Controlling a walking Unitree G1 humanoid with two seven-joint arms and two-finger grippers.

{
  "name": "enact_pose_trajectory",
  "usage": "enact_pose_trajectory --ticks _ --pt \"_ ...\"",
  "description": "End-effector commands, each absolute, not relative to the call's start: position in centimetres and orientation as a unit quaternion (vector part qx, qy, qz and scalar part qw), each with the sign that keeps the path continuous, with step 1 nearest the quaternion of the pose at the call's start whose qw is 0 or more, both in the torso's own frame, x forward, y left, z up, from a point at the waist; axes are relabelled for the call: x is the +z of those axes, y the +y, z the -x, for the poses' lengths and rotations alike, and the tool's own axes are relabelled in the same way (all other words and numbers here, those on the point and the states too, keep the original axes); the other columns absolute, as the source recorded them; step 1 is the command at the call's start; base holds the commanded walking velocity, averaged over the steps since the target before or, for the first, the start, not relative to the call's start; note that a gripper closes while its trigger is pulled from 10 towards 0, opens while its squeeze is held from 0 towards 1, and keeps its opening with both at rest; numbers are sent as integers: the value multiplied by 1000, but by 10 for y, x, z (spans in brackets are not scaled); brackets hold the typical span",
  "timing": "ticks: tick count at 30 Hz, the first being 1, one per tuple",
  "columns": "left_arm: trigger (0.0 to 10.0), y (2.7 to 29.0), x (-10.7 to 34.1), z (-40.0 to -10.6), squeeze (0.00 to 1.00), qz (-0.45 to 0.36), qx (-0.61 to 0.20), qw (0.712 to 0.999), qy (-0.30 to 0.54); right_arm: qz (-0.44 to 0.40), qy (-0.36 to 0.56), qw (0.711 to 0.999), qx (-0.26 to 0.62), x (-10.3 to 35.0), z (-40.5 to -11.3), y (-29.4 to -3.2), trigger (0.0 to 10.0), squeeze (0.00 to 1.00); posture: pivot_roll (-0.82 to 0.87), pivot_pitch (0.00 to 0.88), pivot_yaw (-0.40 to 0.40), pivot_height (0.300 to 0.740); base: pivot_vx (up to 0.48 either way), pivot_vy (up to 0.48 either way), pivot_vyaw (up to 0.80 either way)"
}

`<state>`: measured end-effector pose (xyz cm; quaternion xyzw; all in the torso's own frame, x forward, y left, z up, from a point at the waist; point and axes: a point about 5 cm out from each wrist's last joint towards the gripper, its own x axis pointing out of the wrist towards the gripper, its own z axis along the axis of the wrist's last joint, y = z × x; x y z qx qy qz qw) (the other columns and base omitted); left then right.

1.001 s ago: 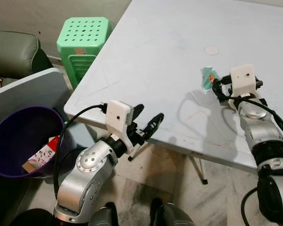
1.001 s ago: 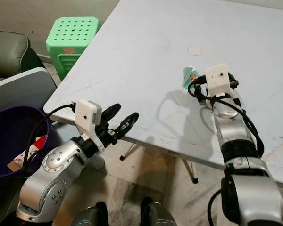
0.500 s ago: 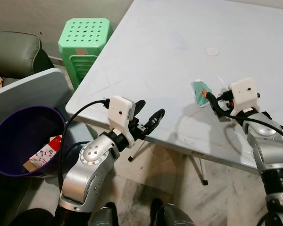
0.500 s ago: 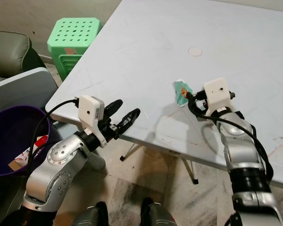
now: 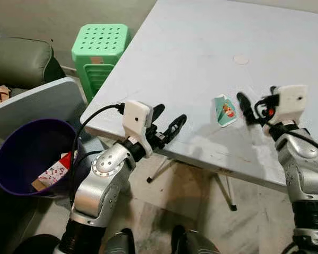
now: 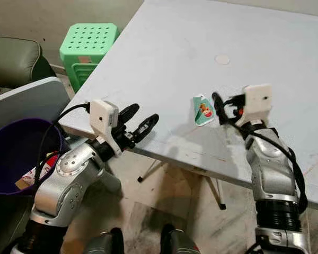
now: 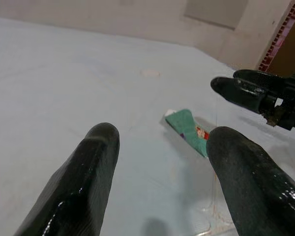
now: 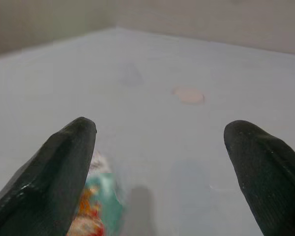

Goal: Picking trash to rubbish bin

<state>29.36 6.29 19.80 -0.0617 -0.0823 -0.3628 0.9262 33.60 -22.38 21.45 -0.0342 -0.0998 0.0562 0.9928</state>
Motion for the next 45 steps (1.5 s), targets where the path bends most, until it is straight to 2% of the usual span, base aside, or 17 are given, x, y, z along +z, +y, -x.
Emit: enact_pose_trajectory --ticks 1,2,5,14,27,37,42,45 --pt "10000 63 196 -294 0 59 -365 926 -82 12 -107 991 80 217 -331 -218 10000 0 54 164 11 740 0 0 0" --pt "10000 65 196 -294 0 54 -366 925 -85 -3 -99 988 118 214 -328 -209 10000 0 54 164 11 740 0 0 0" --pt "10000 69 195 -295 0 53 -364 926 -83 -10 -103 984 148 211 -322 -195 10000 0 52 157 10 740 0 0 0" --pt "10000 74 190 -292 0 33 -378 922 -77 -23 -81 980 179 199 -315 -176 10000 0 67 159 0 740 0 0 0" --pt "10000 57 182 -269 0 33 -426 902 -64 -39 -21 983 179 171 -329 -161 10000 0 94 177 -8 740 0 0 0" --pt "10000 60 182 -266 0 31 -420 905 -63 -36 -30 983 180 167 -339 -153 10000 0 114 179 -8 740 0 0 0" --pt "10000 62 183 -267 0 33 -417 906 -63 -47 -64 976 203 174 -337 -152 10000 0 117 176 -6 740 0 0 0" --pt "10000 61 183 -267 0 32 -418 906 -63 -60 -74 981 166 177 -343 -162 10000 0 115 173 -4 740 0 0 0"
